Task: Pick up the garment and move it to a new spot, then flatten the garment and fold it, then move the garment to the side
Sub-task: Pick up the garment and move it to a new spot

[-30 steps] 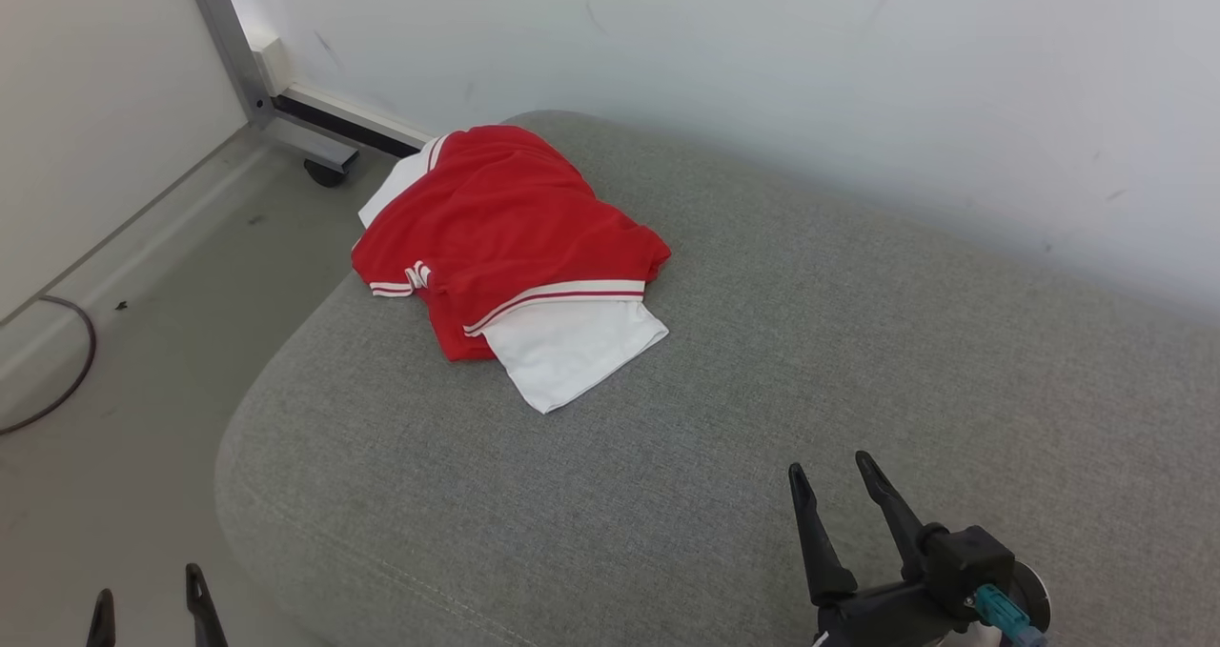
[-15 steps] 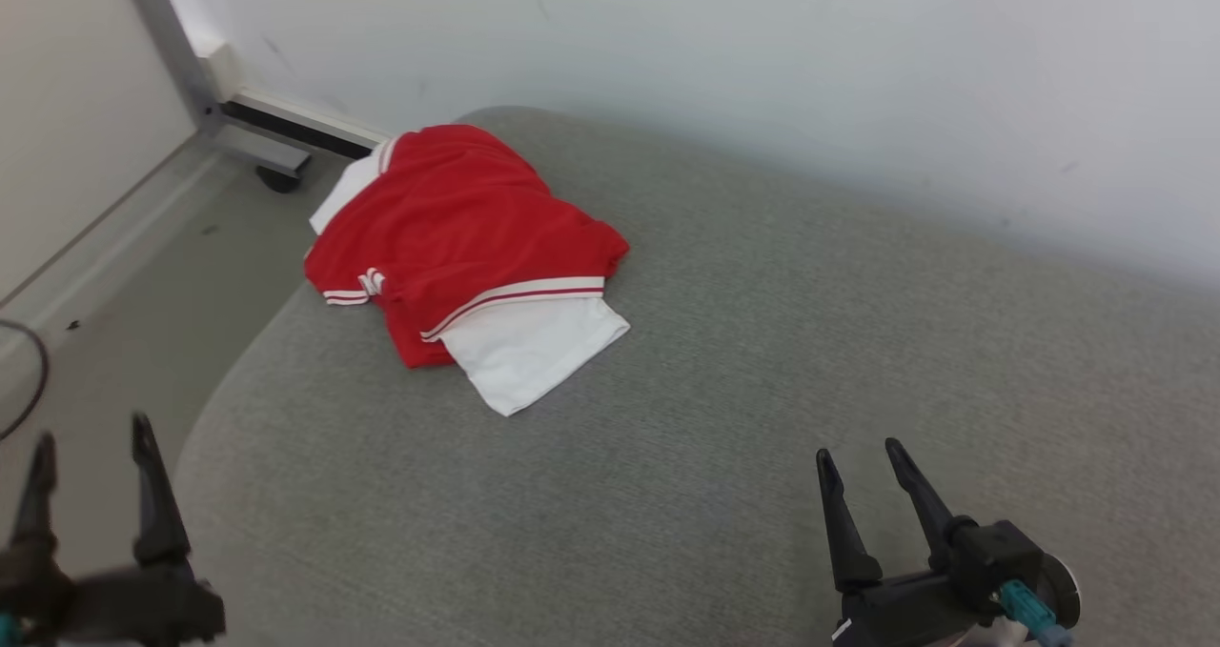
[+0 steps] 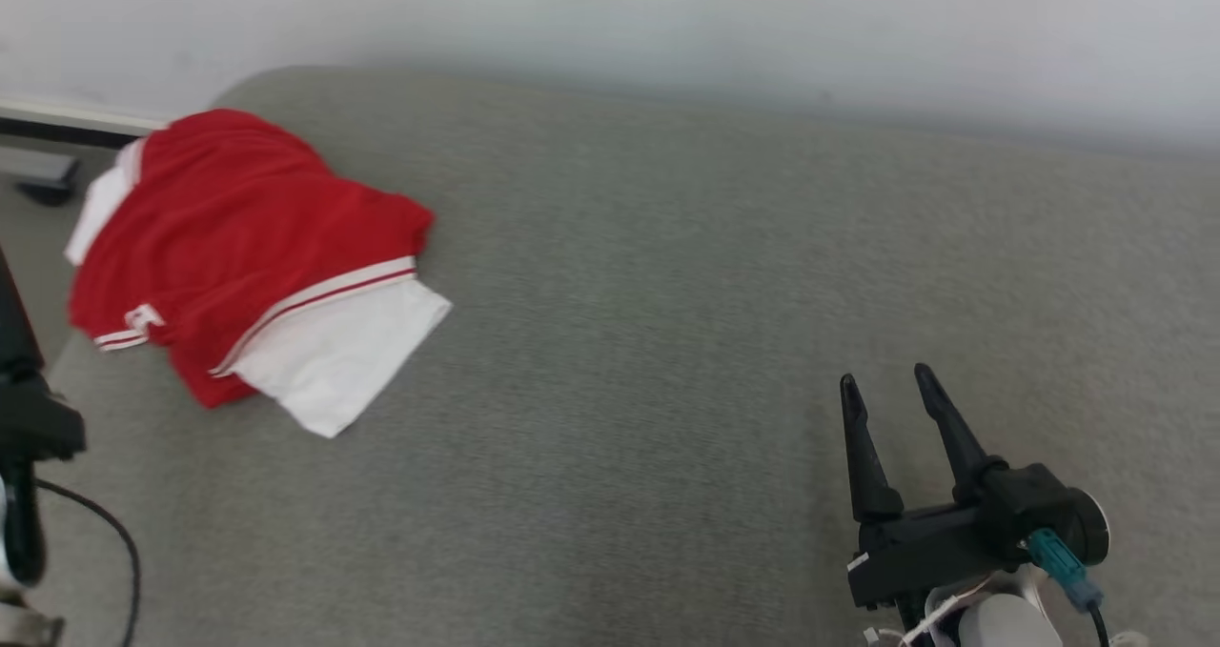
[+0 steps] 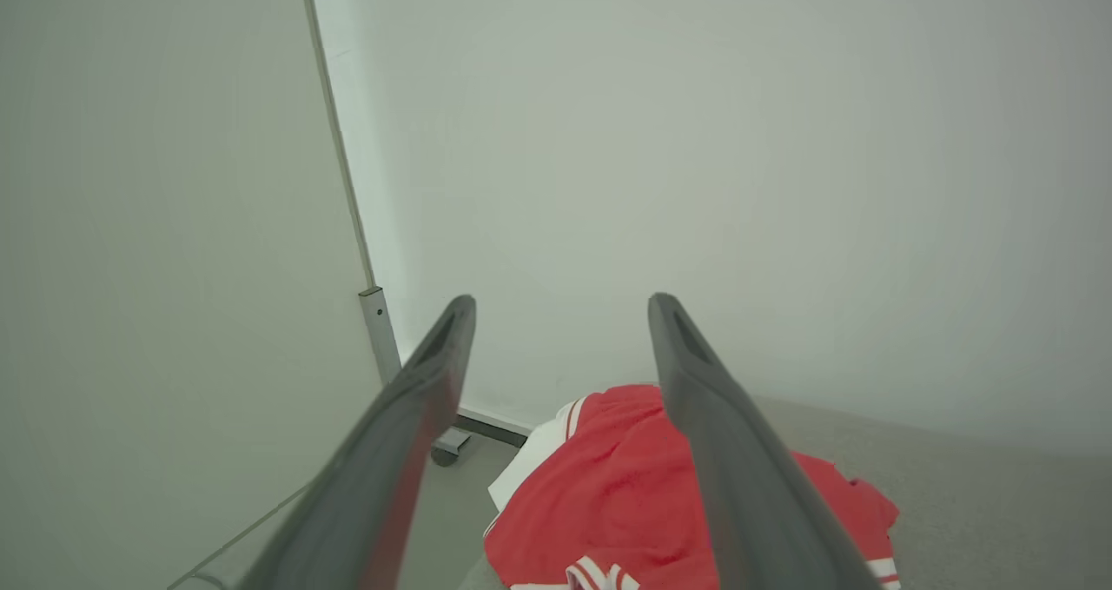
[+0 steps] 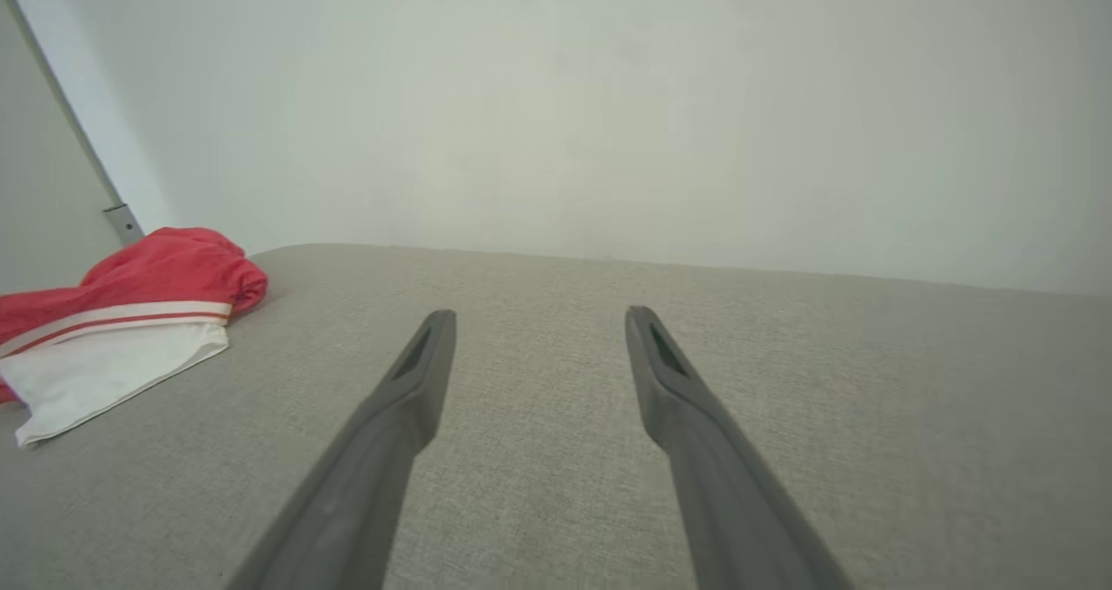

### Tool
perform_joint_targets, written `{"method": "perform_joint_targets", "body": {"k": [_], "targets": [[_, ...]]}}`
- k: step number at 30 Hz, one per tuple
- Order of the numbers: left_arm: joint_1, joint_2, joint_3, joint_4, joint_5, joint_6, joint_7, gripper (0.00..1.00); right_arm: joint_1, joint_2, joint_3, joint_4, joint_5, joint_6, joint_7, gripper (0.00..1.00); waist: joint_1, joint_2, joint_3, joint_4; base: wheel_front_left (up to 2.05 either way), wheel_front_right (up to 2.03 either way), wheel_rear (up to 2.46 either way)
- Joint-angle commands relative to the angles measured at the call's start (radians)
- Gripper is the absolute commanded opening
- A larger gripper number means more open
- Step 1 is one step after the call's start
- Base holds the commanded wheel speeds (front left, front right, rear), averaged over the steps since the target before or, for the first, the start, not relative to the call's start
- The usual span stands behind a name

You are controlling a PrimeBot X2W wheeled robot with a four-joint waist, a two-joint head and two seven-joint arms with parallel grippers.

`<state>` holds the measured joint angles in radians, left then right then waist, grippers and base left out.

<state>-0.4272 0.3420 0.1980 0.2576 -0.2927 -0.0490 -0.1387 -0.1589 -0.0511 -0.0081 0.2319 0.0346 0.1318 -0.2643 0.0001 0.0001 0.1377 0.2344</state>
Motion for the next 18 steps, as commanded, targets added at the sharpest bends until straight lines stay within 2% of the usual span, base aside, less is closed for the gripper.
{"method": "perform_joint_targets", "body": {"k": [1, 10, 18], "targets": [[-0.038, 0.021, 0.009, 0.018, -0.012, -0.005, 0.018, 1.00, -0.018, 0.002, -0.002, -0.011, -0.005, -0.002, 0.000, 1.00, -0.0001, -0.0001, 0.120, -0.170, 0.00, 0.00, 0.00], [-0.146, 0.108, -0.002, 0.160, -0.030, -0.027, 0.129, 1.00, -0.032, 0.002, -0.018, -0.037, 0.011, -0.002, 0.000, 1.00, -0.0001, -0.0001, 0.172, -0.297, 0.00, 0.00, 0.00], [-0.210, 0.147, -0.045, 0.346, -0.045, -0.050, 0.248, 1.00, -0.044, 0.002, -0.014, -0.037, 0.016, -0.002, 0.000, 1.00, -0.0001, -0.0001, 0.188, -0.333, 0.00, 0.00, 0.00]]}}
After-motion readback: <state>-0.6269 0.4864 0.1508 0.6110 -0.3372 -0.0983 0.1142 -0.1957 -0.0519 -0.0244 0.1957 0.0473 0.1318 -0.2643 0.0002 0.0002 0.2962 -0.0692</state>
